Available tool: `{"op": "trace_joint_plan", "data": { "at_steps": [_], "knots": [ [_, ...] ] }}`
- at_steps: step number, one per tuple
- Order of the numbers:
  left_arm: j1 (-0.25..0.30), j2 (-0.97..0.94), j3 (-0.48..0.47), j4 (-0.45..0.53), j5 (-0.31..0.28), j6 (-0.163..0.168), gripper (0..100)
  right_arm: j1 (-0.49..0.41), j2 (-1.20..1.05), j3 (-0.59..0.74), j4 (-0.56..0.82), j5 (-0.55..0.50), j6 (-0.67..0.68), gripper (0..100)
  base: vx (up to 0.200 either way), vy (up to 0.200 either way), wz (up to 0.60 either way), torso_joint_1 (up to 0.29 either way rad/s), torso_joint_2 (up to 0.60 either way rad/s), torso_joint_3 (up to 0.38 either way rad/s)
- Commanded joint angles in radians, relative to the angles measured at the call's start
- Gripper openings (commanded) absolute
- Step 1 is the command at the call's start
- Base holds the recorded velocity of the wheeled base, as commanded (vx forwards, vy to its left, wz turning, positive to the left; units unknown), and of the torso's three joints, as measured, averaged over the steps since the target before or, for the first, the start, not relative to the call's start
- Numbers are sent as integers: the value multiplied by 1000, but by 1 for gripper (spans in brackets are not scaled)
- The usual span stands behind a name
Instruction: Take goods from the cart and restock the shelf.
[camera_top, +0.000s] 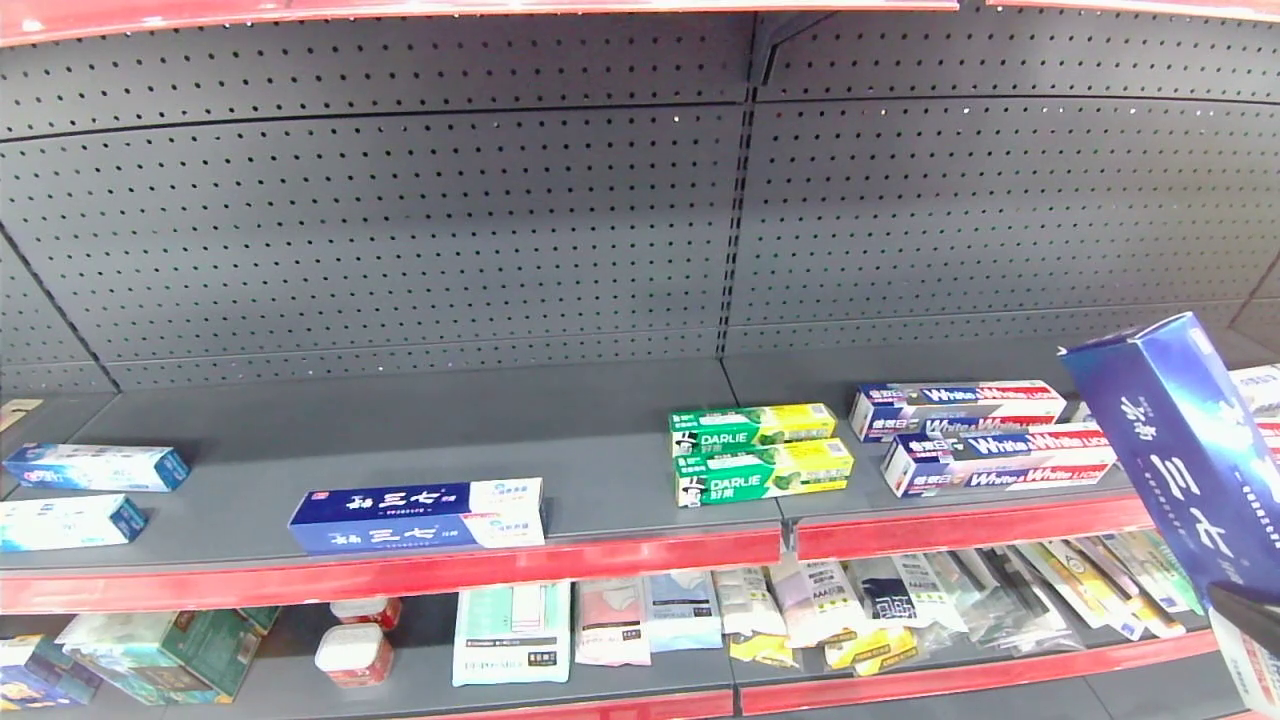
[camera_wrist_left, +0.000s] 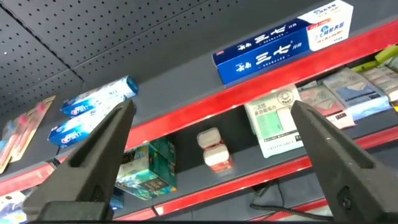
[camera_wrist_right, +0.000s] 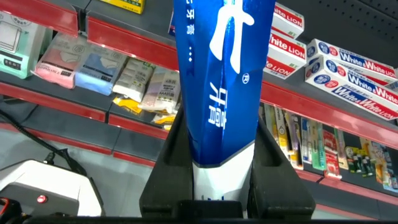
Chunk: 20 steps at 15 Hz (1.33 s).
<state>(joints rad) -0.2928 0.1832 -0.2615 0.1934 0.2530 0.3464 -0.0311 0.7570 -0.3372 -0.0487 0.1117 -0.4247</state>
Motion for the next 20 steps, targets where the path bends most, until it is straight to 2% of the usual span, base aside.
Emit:
{"op": "trace_joint_plan", "data": {
  "at_steps": [1, 2, 8, 16, 20],
  "knots": [
    [0, 16, 1, 0, 0, 0, 100, 0, 1, 3, 0, 0, 0, 0, 0, 0, 0, 0, 0, 0],
    [-2, 18, 1, 0, -1, 0, 100, 0, 1, 4, 0, 0, 0, 0, 0, 0, 0, 0, 0, 0],
    [-5, 32, -1, -2, -24, 0, 100, -3, -7, 9, 1, 0, 0, 0, 0, 200, 0, 10, 4, -2],
    [-3, 22, -1, -3, -26, 16, 100, -3, -13, 3, 1, 0, 0, 0, 0, 0, 0, 0, 0, 0],
    [-3, 18, -1, -3, -26, 16, 100, -3, -15, 0, 1, 0, -2, 0, -200, 0, 0, 10, 13, 0]
  ]
}}
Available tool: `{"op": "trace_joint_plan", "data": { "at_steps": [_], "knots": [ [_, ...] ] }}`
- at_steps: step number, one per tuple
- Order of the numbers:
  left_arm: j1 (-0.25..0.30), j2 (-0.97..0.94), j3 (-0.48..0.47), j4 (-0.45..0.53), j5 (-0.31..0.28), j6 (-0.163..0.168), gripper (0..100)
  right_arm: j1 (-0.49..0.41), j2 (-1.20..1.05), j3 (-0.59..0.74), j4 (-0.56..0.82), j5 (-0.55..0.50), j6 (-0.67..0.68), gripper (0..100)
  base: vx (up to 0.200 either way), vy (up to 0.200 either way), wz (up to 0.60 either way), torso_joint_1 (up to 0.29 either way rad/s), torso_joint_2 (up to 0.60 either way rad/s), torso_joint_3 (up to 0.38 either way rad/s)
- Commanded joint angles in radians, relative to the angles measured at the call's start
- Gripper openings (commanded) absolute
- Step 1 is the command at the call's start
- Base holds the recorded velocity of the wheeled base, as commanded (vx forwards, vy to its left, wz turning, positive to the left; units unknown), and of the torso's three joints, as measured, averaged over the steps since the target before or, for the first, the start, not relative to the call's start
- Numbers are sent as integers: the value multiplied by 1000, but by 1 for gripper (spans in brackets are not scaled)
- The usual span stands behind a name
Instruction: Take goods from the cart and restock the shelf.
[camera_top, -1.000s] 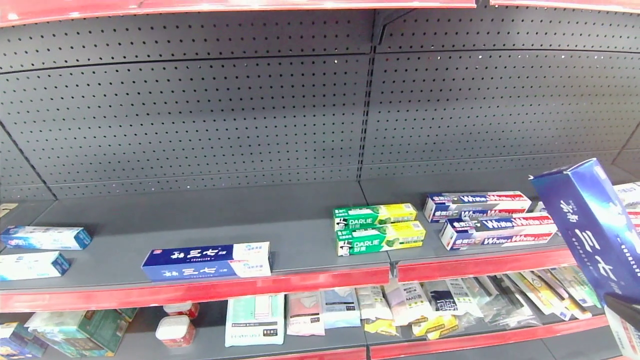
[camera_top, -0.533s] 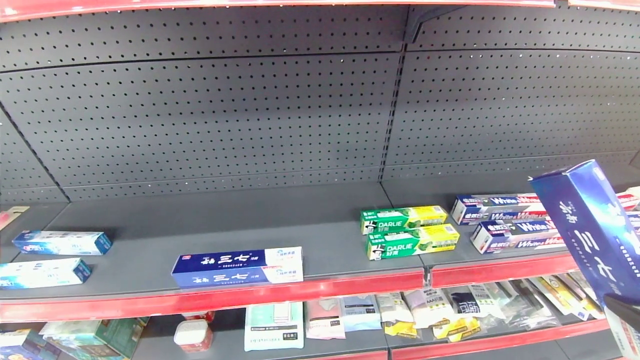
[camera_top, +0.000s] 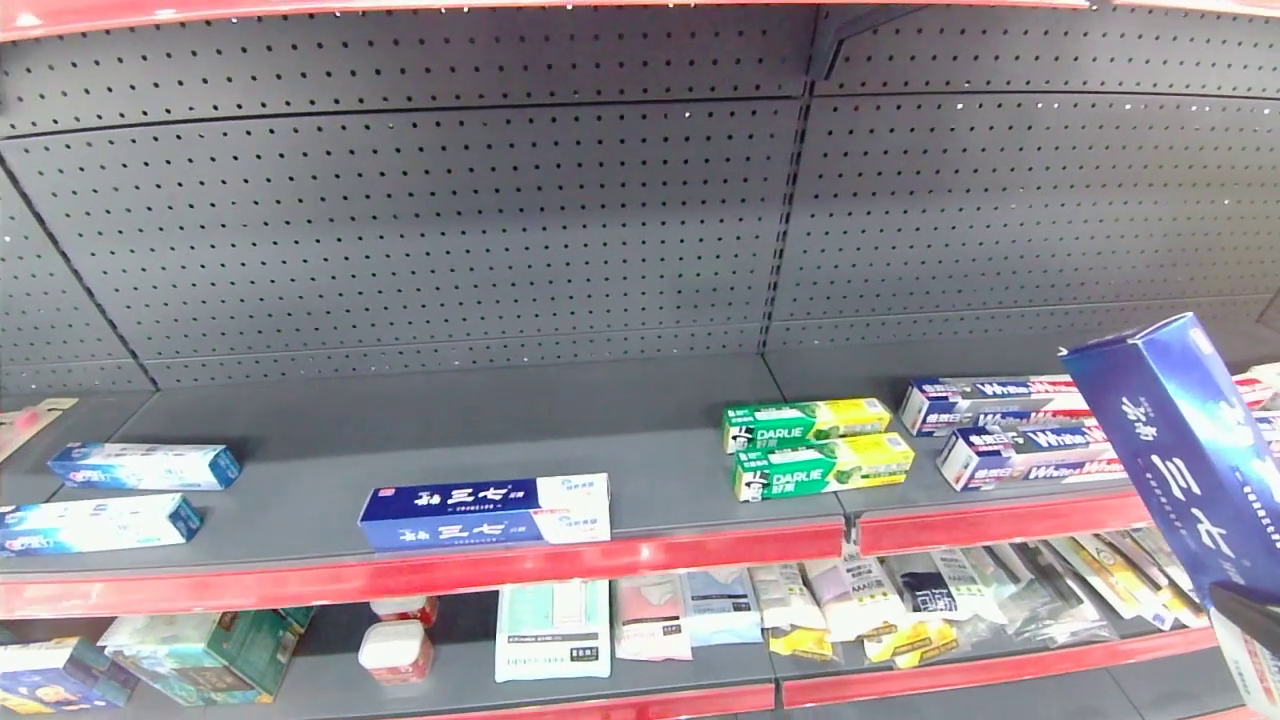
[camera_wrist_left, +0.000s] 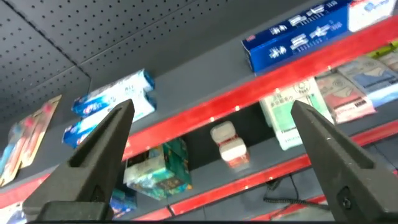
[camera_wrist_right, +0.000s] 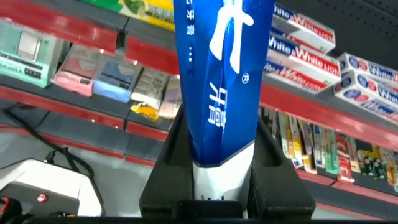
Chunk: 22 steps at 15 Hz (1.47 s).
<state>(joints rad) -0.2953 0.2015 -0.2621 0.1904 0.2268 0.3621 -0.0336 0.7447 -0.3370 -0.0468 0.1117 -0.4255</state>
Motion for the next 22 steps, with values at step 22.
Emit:
{"op": "trace_joint_plan", "data": {
  "at_steps": [22],
  "knots": [
    [-4, -43, 7, 0, -38, 8, 100, 8, 30, -57, -2, 6, -65, 0, 0, 0, 109, 0, 1, 0]
  ]
}}
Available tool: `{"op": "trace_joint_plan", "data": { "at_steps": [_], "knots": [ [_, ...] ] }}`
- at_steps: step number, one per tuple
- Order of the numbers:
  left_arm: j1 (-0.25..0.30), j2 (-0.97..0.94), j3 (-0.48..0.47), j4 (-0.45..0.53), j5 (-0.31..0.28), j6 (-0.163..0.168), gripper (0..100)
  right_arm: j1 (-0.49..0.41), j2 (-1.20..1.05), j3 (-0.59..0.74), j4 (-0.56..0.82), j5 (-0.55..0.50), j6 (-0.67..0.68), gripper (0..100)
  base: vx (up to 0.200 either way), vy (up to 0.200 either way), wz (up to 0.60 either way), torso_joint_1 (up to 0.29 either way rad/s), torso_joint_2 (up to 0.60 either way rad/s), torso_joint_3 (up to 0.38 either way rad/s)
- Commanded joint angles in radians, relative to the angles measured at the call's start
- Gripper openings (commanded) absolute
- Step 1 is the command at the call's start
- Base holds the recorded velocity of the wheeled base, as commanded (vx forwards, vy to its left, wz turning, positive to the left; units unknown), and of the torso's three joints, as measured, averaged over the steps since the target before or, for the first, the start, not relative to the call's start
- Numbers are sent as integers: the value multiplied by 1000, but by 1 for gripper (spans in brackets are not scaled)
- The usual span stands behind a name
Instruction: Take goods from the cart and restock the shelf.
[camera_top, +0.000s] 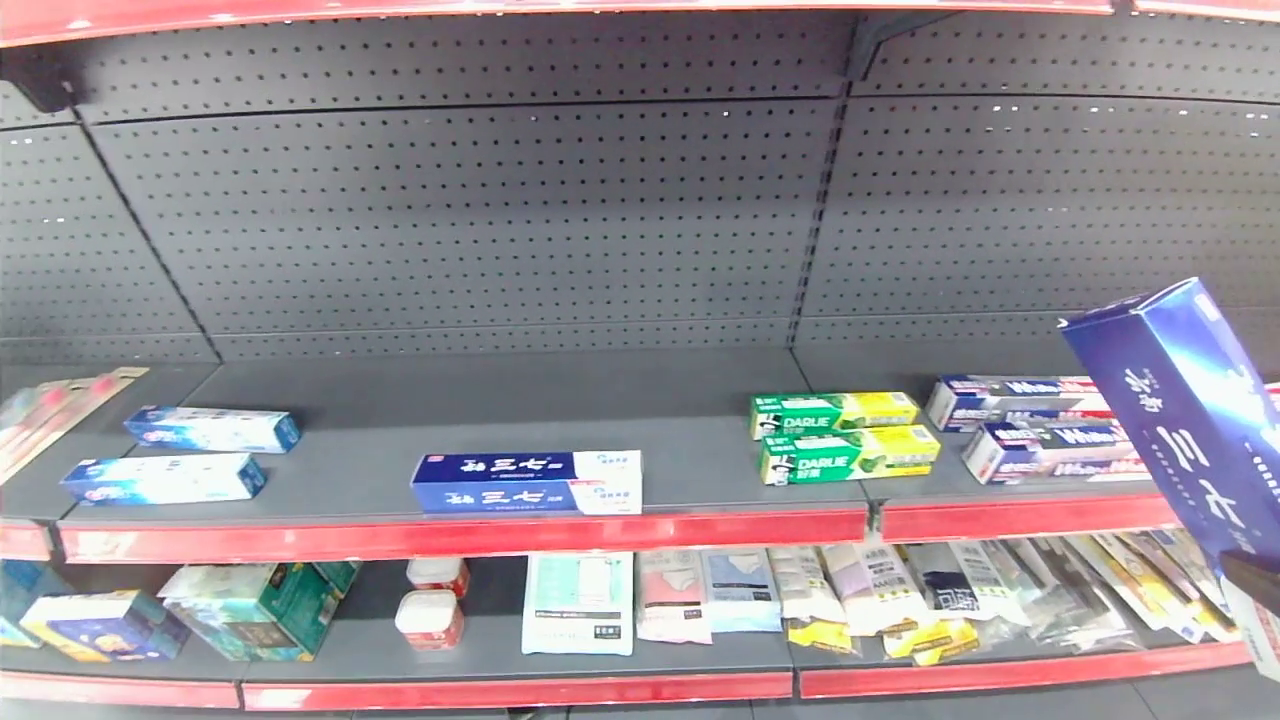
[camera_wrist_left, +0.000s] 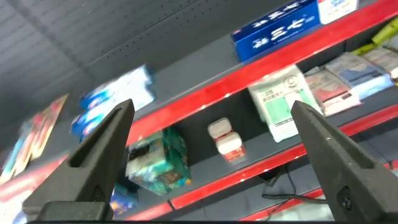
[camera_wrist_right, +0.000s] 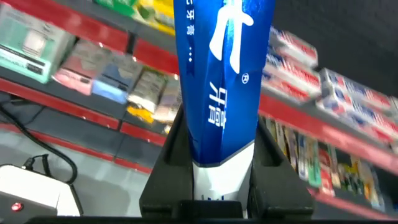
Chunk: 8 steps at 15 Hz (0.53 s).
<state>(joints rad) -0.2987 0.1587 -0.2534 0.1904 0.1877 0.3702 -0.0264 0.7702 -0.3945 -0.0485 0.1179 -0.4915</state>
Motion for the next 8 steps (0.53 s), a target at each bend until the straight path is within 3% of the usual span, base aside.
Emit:
{"op": "trace_joint_plan", "data": {
  "at_steps": [1, 6, 8],
  "knots": [
    [0, -1, -1, 0, 1, -1, 100, 0, 4, 0, -1, 0, 1, 0, 0, 0, 600, 7, 2, -2],
    [0, -24, 2, 1, 1, -7, 100, 0, 3, -1, -1, 0, 1, 0, 0, 0, 600, 4, 5, 3],
    [1, -34, 8, 1, 3, -8, 100, 0, 4, 0, -1, -1, -7, 0, 0, 0, 0, 0, 0, 0]
  ]
}}
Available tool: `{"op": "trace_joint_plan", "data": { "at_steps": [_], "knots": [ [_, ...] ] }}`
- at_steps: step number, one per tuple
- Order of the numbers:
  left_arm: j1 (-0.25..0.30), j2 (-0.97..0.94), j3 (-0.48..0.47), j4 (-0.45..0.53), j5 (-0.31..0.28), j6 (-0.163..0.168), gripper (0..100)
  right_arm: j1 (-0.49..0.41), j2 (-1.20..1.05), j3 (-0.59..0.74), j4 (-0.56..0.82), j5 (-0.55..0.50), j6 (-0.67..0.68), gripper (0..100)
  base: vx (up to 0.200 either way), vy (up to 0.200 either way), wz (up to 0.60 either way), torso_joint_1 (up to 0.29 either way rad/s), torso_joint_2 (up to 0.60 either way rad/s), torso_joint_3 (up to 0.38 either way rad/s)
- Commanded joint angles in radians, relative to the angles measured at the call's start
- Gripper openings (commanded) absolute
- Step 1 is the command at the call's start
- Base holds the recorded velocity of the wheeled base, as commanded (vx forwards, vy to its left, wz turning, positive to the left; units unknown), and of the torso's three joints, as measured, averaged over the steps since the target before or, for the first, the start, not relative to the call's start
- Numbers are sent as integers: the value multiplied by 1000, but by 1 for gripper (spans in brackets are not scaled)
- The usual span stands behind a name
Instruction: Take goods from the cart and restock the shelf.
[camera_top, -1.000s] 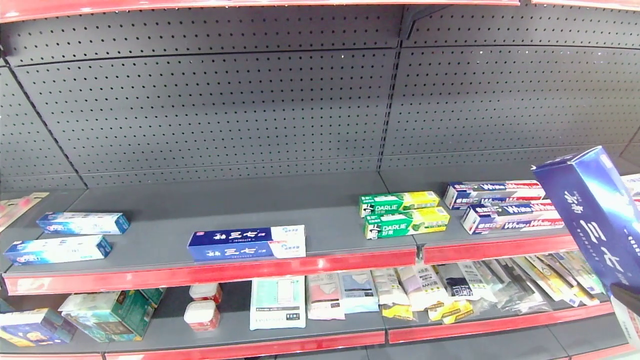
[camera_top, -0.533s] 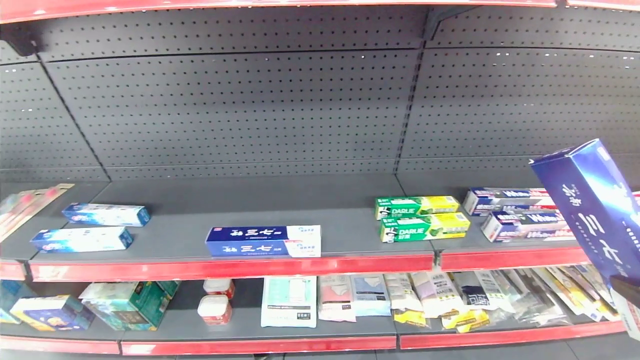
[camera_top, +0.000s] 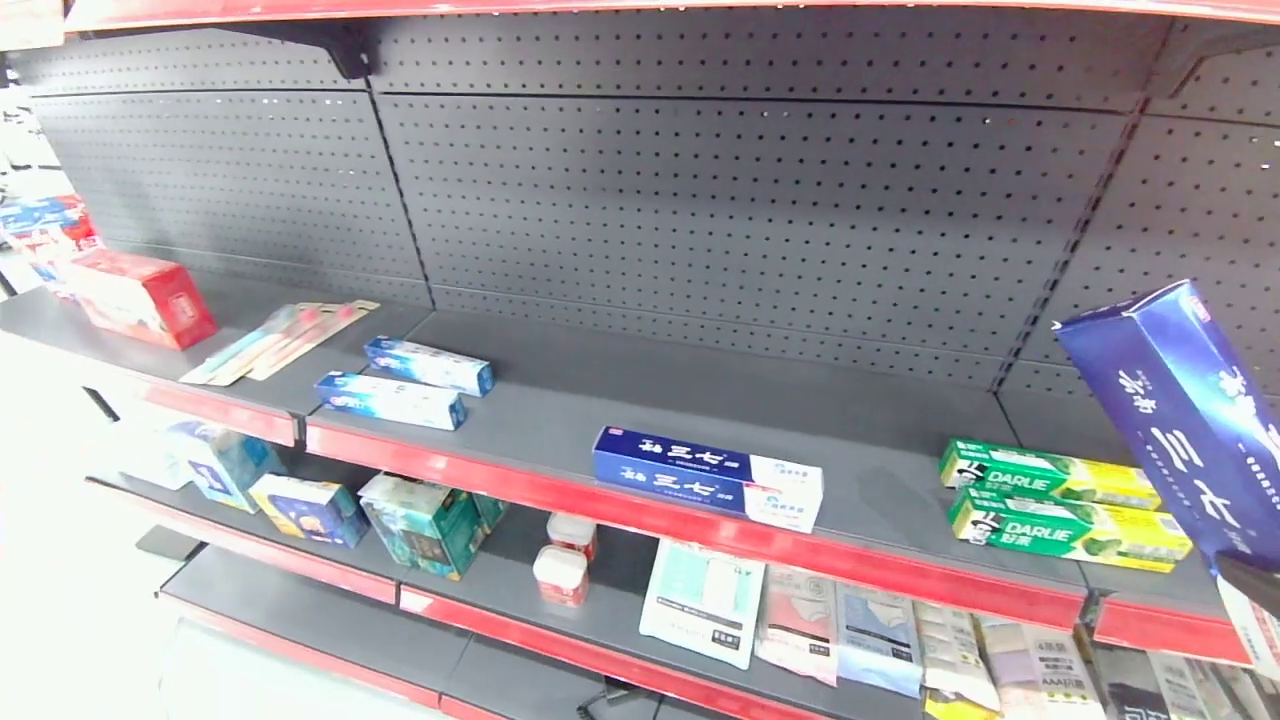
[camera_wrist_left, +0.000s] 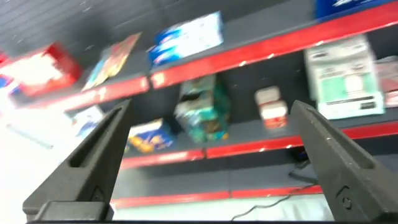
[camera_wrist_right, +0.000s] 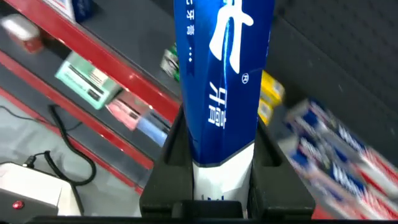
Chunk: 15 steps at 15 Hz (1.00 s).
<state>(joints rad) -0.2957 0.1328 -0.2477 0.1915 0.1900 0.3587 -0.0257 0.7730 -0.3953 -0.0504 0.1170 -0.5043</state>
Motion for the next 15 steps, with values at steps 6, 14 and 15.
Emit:
{"op": "trace_joint_plan", "data": {
  "at_steps": [6, 14, 15],
  "knots": [
    [6, -82, 31, 2, 154, -127, 100, 67, 135, -68, -16, 43, -60, 0, 0, 0, 0, 0, 0, 0],
    [-19, -133, 145, -14, 86, -356, 100, 225, 324, -203, -16, 35, 12, 0, 0, 0, 0, 0, 0, 0],
    [-19, -133, 148, -27, 83, -362, 100, 234, 342, -214, -16, 36, 26, 0, 0, 0, 0, 0, 0, 0]
  ]
}}
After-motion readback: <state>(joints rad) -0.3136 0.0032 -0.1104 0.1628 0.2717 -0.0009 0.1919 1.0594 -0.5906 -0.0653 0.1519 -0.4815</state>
